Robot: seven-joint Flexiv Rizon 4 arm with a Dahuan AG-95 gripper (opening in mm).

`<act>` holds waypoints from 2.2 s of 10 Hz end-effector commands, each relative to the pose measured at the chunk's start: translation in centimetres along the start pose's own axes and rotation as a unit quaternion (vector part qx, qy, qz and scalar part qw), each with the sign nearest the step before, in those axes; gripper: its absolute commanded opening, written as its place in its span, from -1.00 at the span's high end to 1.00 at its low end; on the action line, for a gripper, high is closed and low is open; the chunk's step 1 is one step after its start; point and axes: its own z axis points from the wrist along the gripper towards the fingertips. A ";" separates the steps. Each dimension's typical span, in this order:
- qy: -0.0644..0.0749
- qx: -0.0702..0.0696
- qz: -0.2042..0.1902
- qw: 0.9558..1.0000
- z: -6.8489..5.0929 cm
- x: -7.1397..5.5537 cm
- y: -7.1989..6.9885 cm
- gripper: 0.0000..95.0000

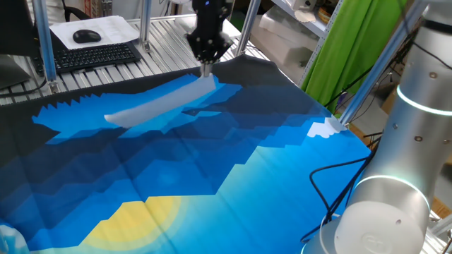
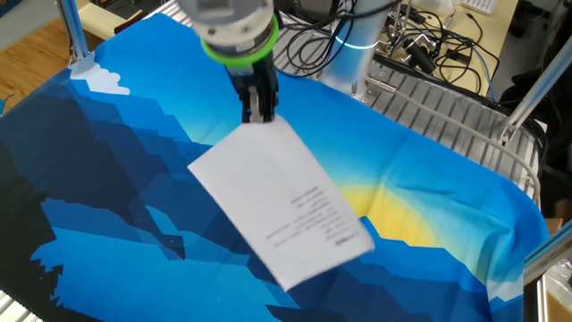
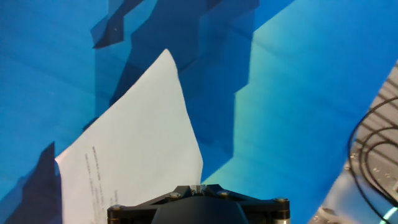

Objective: Flip over and spread out the paper that is laid flat on the table

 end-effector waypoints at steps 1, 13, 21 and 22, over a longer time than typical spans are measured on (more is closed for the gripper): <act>0.004 0.005 0.002 1.000 -0.3 0.1 0.2 1.00; 0.011 0.025 -0.024 0.999 -0.4 0.3 2.1 1.00; -0.008 0.054 -0.158 0.986 0.2 0.9 1.8 1.00; -0.011 0.057 -0.183 0.981 0.3 0.9 1.7 1.00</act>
